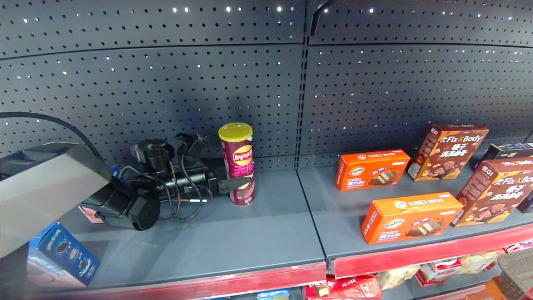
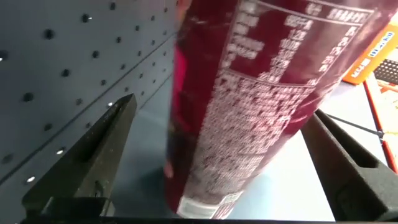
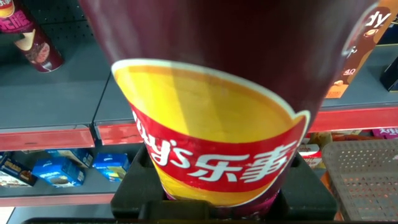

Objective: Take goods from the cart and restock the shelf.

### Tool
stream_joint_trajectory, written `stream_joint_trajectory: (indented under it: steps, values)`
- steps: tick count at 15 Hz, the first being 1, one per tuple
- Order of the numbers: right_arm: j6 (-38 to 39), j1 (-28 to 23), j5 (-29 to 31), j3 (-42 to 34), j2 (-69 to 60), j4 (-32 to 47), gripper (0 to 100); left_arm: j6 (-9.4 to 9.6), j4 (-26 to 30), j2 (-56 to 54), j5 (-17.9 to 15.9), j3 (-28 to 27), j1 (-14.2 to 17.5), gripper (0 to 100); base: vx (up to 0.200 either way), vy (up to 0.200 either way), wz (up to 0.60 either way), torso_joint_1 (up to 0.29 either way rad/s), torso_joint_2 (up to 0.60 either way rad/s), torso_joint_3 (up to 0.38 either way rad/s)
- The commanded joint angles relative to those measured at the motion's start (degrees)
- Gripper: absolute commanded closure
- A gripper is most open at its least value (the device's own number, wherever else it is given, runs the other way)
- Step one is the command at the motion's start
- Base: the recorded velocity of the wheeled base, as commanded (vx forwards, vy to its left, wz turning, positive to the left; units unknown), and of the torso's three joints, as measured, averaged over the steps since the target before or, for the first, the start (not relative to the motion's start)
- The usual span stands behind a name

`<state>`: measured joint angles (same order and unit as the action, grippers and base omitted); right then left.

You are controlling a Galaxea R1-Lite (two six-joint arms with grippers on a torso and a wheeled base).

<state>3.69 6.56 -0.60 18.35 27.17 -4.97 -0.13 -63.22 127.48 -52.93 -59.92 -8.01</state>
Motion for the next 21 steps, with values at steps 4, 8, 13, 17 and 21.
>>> stream_joint_trajectory:
  steps: [4, 8, 13, 17, 21]
  values:
    - [0.0, 0.03, -0.02, -0.33, -0.19, -0.04, 100, -0.04, 0.03, 0.93, 0.11, -0.38, -0.96, 0, 0.0, 0.0, 0.0, 0.0, 0.0, 0.0]
    - [0.0, 0.03, -0.02, -0.77, -0.37, -0.04, 100, -0.04, 0.38, 0.32, 0.37, 0.41, -1.31, 100, 0.0, 0.0, 0.0, 0.0, 0.0, 0.0]
    - [0.0, 0.03, -0.02, -0.86, -0.1, -0.04, 100, 0.13, 0.29, -10.49, 0.55, 10.08, -1.22, 100, 0.0, 0.0, 0.0, 0.0, 0.0, 0.0]
    - [0.0, -0.05, 0.07, -0.77, -0.98, 0.05, 100, 0.31, 0.11, -23.77, 0.64, 22.12, -1.22, 100, 0.0, 0.0, 0.0, 0.0, 0.0, 0.0]
    - [0.0, -0.05, 0.07, 0.02, -3.27, 3.48, 100, 0.49, -0.41, -33.17, 0.64, 31.79, -1.22, 100, 0.0, 0.0, 0.0, 0.0, 0.0, 0.0]
